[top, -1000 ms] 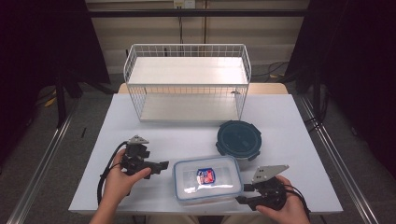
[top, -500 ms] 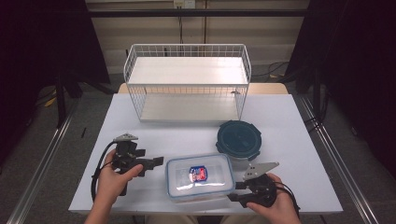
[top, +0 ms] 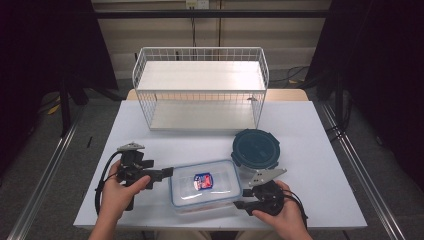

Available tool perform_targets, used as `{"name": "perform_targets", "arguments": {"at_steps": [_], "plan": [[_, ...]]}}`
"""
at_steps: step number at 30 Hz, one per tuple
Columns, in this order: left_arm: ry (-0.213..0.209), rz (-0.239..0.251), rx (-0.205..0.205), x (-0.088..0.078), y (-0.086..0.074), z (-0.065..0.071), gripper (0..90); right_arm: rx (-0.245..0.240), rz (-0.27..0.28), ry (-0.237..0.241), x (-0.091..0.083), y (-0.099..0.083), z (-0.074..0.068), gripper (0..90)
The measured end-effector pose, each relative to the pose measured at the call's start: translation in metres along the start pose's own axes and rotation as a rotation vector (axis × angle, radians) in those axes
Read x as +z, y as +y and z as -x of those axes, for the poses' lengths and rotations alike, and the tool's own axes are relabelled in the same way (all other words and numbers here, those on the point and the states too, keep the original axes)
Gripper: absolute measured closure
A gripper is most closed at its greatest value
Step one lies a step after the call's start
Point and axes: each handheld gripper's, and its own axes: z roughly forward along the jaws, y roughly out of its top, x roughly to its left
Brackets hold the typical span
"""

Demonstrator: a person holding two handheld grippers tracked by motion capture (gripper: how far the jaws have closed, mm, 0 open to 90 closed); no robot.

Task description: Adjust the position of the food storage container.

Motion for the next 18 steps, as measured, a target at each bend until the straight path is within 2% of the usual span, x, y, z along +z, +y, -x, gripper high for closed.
{"name": "perform_targets", "arguments": {"at_steps": [13, 15, 17, 18], "plan": [[0.025, -0.009, -0.014, -0.0054, -0.0060, -0.0017, 7.9, 0.009, 0.006, -0.001, 0.0098, 0.0084, 0.0043, 54.3], [0.026, -0.010, -0.016, -0.0058, -0.0068, -0.0016, 7.7, 0.001, 0.009, 0.001, 0.0097, 0.0088, 0.0050, 53.3], [0.025, -0.008, -0.018, -0.0072, -0.0073, -0.0013, 7.6, 0.002, 0.010, 0.004, 0.0054, 0.0089, 0.0064, 47.1], [0.025, -0.008, -0.018, -0.0072, -0.0073, -0.0013, 7.6, 0.002, 0.010, 0.004, 0.0054, 0.0089, 0.0064, 47.1]]}}
